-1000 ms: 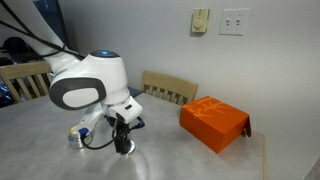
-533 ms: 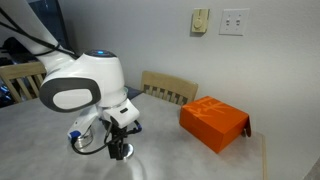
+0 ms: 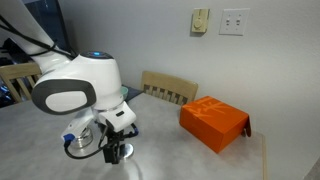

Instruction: Put the lid on top of the silver container

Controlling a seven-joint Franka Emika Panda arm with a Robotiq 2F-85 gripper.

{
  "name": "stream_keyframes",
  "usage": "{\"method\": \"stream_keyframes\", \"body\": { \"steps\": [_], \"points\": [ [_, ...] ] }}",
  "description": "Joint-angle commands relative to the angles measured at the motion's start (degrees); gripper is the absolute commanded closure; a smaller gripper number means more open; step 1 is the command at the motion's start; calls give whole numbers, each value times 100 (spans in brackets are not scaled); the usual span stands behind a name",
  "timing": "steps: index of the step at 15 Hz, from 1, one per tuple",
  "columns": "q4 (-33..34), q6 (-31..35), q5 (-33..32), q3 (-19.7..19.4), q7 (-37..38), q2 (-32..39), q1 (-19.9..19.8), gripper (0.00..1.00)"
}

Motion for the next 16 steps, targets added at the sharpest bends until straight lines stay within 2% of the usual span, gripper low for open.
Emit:
{"method": "stream_keyframes", "body": {
  "steps": [1,8,16],
  "points": [
    [-73,22,103,132,-175,-84,-149,0],
    [322,-181,-14,86,-20,167,-21,0],
    [266,-120,65,76,-17,133,-87,0]
  ]
}}
